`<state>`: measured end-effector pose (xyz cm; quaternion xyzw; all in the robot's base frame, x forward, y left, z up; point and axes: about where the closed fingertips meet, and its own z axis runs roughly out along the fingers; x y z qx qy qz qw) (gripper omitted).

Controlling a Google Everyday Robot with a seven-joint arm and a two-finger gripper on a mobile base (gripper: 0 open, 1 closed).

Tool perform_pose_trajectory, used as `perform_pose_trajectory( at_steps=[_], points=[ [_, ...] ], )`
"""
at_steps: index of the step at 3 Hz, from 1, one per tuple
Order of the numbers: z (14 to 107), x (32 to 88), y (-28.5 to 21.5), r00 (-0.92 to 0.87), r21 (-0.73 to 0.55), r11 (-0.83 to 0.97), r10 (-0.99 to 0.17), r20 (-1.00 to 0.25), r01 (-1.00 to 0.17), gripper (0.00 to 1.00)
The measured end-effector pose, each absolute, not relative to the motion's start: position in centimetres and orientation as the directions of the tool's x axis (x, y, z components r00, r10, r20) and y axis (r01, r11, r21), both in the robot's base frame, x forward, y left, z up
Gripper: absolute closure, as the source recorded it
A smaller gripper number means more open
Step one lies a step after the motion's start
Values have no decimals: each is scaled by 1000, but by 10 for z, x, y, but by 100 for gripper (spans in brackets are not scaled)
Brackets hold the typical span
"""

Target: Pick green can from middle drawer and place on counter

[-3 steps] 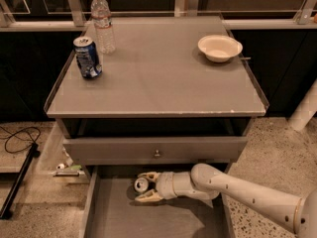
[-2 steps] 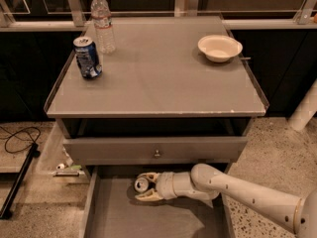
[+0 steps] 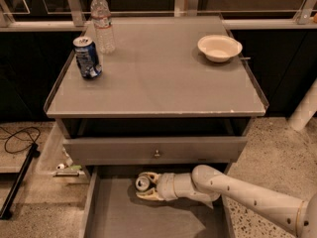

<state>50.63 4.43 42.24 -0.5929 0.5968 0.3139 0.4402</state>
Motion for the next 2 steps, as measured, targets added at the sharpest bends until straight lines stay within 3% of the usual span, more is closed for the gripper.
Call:
perform_pose_trajectory(
  at_steps=[2],
  points=[
    [459,478,25,114,-172,121,-382,-917,-978,100]
  ],
)
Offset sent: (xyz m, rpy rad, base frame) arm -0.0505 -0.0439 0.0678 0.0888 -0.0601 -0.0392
